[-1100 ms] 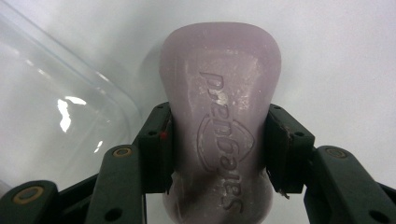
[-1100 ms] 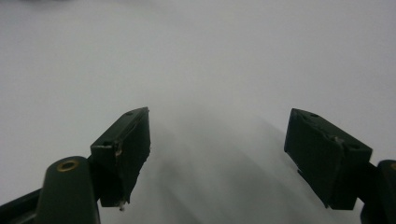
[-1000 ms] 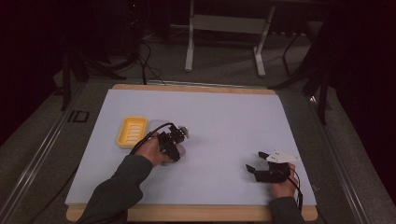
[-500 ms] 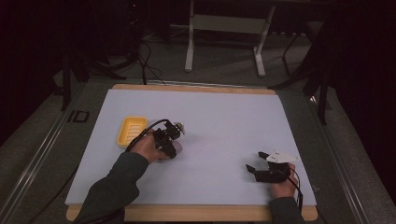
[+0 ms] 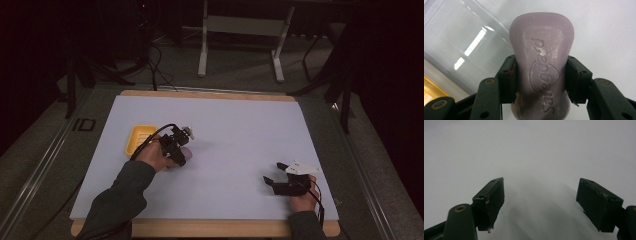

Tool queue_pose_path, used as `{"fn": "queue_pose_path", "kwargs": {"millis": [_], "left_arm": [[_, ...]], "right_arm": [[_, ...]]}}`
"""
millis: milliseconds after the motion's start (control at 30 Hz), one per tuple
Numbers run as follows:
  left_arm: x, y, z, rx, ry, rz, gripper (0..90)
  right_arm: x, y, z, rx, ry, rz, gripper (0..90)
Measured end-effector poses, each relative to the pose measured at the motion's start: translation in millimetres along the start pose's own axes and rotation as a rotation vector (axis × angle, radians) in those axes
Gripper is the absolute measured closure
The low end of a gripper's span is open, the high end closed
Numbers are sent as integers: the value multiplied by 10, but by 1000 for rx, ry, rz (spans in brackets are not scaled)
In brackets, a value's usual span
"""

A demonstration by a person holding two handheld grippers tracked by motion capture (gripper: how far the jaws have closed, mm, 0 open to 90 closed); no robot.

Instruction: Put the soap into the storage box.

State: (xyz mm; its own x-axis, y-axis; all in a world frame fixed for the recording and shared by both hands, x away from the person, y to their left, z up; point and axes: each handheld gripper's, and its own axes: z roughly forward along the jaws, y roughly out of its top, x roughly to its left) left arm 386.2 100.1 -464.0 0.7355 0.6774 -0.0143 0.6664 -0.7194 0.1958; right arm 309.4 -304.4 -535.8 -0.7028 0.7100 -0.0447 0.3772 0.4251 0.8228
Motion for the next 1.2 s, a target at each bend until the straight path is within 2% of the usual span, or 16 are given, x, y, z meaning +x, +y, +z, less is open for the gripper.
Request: {"fn": "queue_pose_path", "kwargs": {"millis": [600, 1200], "left_arm": [[163, -67, -44, 6, 19, -36, 500], [249, -73, -103, -2, 28, -69, 500]], "right_arm": [[1, -1, -1, -3, -3, -4, 221], [1, -1, -1, -3, -3, -4, 222]]}}
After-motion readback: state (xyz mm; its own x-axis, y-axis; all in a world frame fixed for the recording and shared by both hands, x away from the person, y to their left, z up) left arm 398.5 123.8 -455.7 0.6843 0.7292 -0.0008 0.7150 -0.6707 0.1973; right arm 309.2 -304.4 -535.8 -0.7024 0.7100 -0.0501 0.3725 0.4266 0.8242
